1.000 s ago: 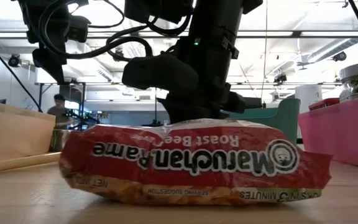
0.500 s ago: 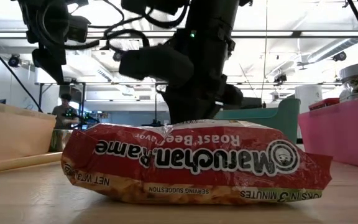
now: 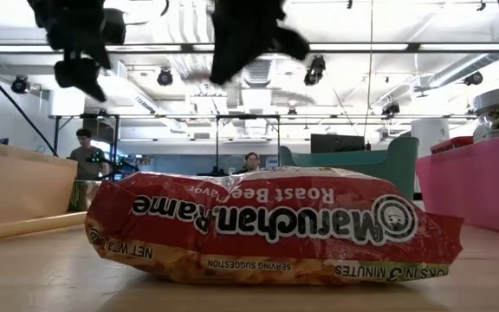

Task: Pick & Place Food Item
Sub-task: Put the silver spoon into the orange bin

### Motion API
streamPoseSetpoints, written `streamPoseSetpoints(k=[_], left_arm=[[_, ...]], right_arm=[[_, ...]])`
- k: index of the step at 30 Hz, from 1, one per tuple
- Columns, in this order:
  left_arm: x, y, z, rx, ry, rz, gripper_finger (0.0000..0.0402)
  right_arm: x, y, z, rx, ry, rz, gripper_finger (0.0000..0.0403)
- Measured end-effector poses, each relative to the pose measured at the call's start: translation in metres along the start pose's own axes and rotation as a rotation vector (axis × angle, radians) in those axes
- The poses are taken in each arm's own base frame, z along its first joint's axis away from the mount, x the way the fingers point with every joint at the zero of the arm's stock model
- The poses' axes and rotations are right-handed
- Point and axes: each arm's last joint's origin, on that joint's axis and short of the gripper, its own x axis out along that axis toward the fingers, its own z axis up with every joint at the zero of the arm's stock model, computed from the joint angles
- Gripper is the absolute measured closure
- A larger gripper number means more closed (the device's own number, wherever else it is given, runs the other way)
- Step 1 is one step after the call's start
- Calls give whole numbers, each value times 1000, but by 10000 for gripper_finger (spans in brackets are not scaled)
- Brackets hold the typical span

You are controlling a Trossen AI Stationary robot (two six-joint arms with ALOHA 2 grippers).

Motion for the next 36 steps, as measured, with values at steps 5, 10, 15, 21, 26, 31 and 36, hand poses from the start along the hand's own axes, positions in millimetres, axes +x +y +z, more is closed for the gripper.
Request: streamPoseSetpoints(k=[5, 10, 15, 21, 26, 31, 36], left_arm=[[-7, -6, 5, -6, -110, -65, 34], [-14, -16, 9, 39, -211, -155, 34], [-19, -36, 19, 122, -353, -307, 34], [-32, -57, 32, 181, -570, -463, 42], [-39, -60, 39, 171, -687, -472, 78], [-33, -60, 43, 140, -722, -403, 118], [-22, -65, 51, 141, -729, -408, 134]], right_arm=[[-40, -13, 33, 22, -168, 3, 392], [-74, -28, 57, 34, -311, 9, 392], [-96, -36, 81, 56, -494, 63, 392], [-106, -35, 105, 53, -674, 130, 392], [-113, -33, 116, 58, -773, 216, 392], [-117, -29, 120, 54, -809, 307, 392], [-117, -29, 121, 48, -813, 330, 392]])
